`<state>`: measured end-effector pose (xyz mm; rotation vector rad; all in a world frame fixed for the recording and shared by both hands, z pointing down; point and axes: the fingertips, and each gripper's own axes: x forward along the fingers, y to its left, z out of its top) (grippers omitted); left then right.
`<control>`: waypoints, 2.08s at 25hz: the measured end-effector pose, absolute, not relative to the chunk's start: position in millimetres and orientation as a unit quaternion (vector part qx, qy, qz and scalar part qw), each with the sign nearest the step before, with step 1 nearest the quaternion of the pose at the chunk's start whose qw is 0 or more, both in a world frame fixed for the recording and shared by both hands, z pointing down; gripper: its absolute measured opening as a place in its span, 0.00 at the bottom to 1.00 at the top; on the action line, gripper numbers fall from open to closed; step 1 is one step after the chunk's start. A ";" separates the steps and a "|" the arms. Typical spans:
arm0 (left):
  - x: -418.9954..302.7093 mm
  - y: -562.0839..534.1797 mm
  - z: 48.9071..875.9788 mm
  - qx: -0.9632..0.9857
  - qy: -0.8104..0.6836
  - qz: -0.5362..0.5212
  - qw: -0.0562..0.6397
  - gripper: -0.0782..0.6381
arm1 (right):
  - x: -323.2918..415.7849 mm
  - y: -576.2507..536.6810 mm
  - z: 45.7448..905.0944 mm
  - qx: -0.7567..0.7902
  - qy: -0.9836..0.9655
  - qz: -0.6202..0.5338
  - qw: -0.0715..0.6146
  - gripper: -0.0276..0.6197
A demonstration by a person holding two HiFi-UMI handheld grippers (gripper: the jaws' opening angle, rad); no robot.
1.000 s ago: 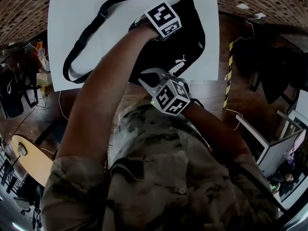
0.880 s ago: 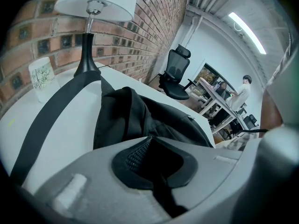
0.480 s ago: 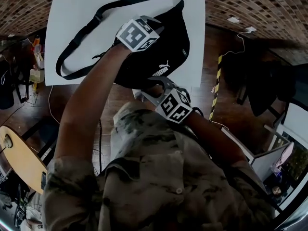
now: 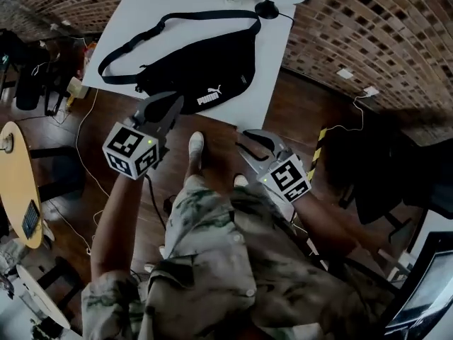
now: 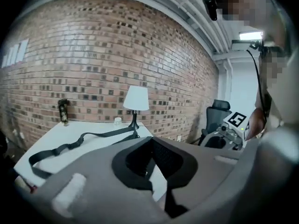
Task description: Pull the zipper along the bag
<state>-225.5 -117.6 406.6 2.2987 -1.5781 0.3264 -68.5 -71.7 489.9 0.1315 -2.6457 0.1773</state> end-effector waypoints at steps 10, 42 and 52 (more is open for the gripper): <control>-96.8 85.9 375.6 0.755 -0.616 0.110 0.196 0.11 | 6.5 14.4 457.9 -0.004 -0.977 0.051 0.205 0.23; 209.4 358.6 329.4 0.796 -0.576 0.024 0.184 0.11 | 289.8 313.4 351.9 0.025 -0.990 0.001 0.137 0.22; 261.2 375.4 319.6 0.795 -0.579 0.028 0.180 0.11 | 329.4 327.5 340.1 0.009 -0.993 0.002 0.115 0.22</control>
